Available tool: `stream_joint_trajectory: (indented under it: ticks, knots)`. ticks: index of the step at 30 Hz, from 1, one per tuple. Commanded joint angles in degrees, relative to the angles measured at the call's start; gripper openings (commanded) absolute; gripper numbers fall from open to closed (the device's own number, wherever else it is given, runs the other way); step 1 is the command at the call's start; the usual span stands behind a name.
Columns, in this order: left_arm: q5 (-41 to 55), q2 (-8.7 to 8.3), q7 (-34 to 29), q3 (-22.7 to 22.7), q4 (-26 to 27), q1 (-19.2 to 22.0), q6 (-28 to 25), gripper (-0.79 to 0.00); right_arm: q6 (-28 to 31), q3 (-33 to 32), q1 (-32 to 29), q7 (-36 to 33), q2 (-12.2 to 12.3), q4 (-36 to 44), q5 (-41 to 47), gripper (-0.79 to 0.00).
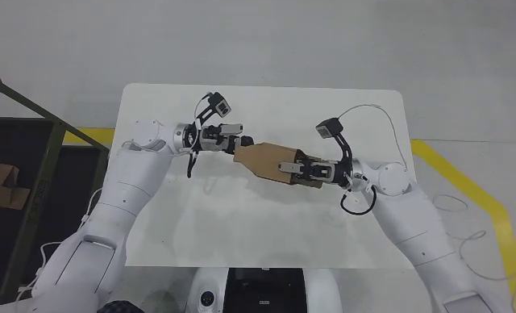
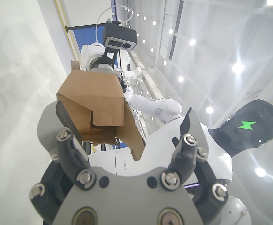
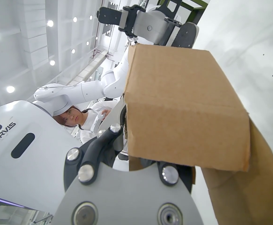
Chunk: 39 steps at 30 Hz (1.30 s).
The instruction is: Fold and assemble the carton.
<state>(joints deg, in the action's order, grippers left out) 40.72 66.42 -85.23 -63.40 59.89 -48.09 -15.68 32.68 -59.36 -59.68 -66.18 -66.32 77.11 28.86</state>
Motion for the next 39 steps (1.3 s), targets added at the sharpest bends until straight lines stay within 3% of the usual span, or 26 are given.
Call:
stream_joint_trajectory:
  ticks: [1, 16, 29, 39]
  knots:
    - [-1.4, -0.05, 0.2, 0.3, -0.2, 0.1, 0.4, 0.0, -0.2, 0.0, 0.0, 0.0, 0.0, 0.0, -0.1, -0.785]
    - [-11.7, -0.51, 4.4, 2.1, 0.1, -0.1, -1.1, 0.0, -0.5, -1.7, -0.2, 0.0, 0.4, 1.2, 0.5, -0.785]
    - [-8.8, -1.36, 4.6, -1.3, 3.7, -2.0, -4.9, 0.0, -1.1, -0.9, 0.2, 2.1, 0.2, -1.0, -1.6, -0.785]
    - [-19.0, -1.9, 9.2, 0.1, 7.0, -3.3, -5.0, 0.0, -0.9, -0.6, 1.0, 2.8, -0.1, -2.2, -1.2, -0.785]
